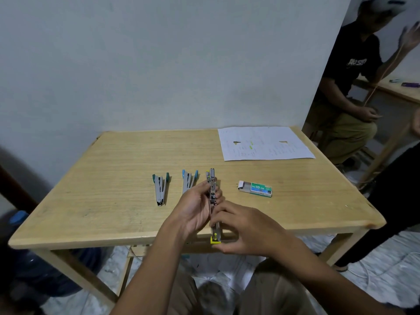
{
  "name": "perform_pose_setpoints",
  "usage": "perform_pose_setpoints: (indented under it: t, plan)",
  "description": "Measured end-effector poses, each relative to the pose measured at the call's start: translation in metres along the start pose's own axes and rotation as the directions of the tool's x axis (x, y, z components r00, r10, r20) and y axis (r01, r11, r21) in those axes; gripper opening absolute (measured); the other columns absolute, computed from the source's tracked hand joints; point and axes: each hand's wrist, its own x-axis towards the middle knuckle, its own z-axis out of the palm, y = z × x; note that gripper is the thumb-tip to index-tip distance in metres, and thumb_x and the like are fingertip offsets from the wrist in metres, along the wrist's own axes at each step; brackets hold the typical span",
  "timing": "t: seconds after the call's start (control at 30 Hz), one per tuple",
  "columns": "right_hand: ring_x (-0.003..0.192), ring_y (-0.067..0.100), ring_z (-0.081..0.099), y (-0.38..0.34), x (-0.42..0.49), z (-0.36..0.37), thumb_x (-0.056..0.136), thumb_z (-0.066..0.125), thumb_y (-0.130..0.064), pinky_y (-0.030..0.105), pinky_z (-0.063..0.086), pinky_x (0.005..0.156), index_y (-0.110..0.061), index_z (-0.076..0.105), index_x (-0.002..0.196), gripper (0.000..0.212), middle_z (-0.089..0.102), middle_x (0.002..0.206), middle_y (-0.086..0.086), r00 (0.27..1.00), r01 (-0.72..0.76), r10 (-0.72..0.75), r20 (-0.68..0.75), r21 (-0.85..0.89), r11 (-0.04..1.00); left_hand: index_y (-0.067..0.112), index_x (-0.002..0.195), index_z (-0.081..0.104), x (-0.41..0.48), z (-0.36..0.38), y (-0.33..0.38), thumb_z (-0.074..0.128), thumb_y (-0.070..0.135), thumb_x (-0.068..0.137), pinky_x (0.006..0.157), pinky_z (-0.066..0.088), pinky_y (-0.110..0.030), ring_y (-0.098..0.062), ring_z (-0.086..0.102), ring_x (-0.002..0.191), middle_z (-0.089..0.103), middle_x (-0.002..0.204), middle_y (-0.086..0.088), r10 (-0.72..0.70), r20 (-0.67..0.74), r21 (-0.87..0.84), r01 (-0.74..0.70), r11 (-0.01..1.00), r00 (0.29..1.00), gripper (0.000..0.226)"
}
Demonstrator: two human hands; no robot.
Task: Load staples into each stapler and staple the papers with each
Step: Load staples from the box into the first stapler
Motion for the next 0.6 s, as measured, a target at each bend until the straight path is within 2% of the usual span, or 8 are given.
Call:
perform_pose_setpoints:
  t: [0.1,0.17,0.27,0.37,0.47,0.53,0.6]
  plan:
    - [0.098,0.011,0.067,0.004,0.001,-0.005,0.083,0.076,-0.023,0.031,0.055,0.081,-0.012,0.071,0.114,0.033,0.070,0.111,0.000,0.983,0.008,0.017,-0.183,0.135,0.991,0.000,0.111,0.051,0.001,-0.001,0.000,0.034,0.007,0.103,0.057,0.051,-0.025,-0.018,0.049,0.070,0.050,0.081,-0.012,0.020,0.005,-0.007,-0.020,1.000,1.000,0.020]
    - [0.099,0.009,0.066,0.010,0.006,-0.009,0.087,0.073,-0.022,0.028,0.054,0.085,-0.010,0.072,0.115,0.031,0.071,0.109,0.000,0.953,-0.033,0.087,-0.291,0.186,0.982,-0.004,0.115,0.054,0.000,0.001,-0.001,0.036,0.005,0.102,0.059,0.055,-0.026,-0.019,0.058,0.071,0.057,0.086,-0.014,0.031,0.029,0.027,-0.031,0.999,0.999,0.024]
    - [0.100,0.003,0.063,0.013,0.020,-0.017,0.091,0.069,-0.027,0.020,0.051,0.083,-0.017,0.073,0.114,0.026,0.066,0.108,-0.008,0.868,-0.210,0.346,-0.357,0.368,0.906,-0.006,0.120,0.056,-0.002,0.005,-0.003,0.036,0.004,0.102,0.066,0.055,-0.029,-0.017,0.066,0.071,0.067,0.092,-0.015,0.034,0.093,0.090,-0.042,0.995,0.995,0.029]
    - [0.102,0.001,0.059,0.011,0.035,-0.020,0.091,0.069,-0.025,0.016,0.047,0.078,-0.021,0.073,0.115,0.025,0.060,0.111,-0.007,0.744,-0.341,0.589,-0.317,0.577,0.742,-0.002,0.131,0.054,-0.002,0.003,-0.004,0.037,0.008,0.102,0.063,0.048,-0.027,-0.018,0.062,0.072,0.063,0.092,-0.011,0.030,0.093,0.189,-0.047,0.981,0.995,0.034]
    - [0.107,0.001,0.059,0.014,0.045,-0.017,0.085,0.074,-0.039,0.020,0.050,0.087,-0.027,0.059,0.133,0.052,0.059,0.119,-0.012,0.657,-0.415,0.721,-0.220,0.693,0.590,0.001,0.129,0.055,-0.003,0.005,-0.003,0.040,0.012,0.102,0.059,0.042,-0.025,-0.017,0.056,0.067,0.057,0.083,-0.009,0.026,0.094,0.243,-0.048,0.969,0.995,0.033]
    - [0.111,0.006,0.061,0.019,0.050,-0.013,0.076,0.074,-0.056,0.032,0.049,0.101,-0.025,0.053,0.139,0.073,0.063,0.120,-0.011,0.625,-0.454,0.779,-0.060,0.784,0.424,0.003,0.126,0.057,-0.004,0.006,-0.003,0.043,0.014,0.099,0.058,0.039,-0.025,-0.017,0.052,0.066,0.057,0.080,-0.008,0.027,0.115,0.264,-0.057,0.963,0.993,0.032]
    - [0.101,0.017,0.067,0.021,0.053,-0.014,0.072,0.071,-0.064,0.049,0.046,0.105,-0.017,0.068,0.120,0.067,0.073,0.106,-0.001,0.619,-0.454,0.779,0.096,0.853,0.256,0.004,0.124,0.058,-0.005,0.006,-0.004,0.047,0.015,0.095,0.056,0.040,-0.025,-0.017,0.051,0.065,0.060,0.078,-0.007,0.027,0.123,0.272,-0.060,0.961,0.992,0.033]
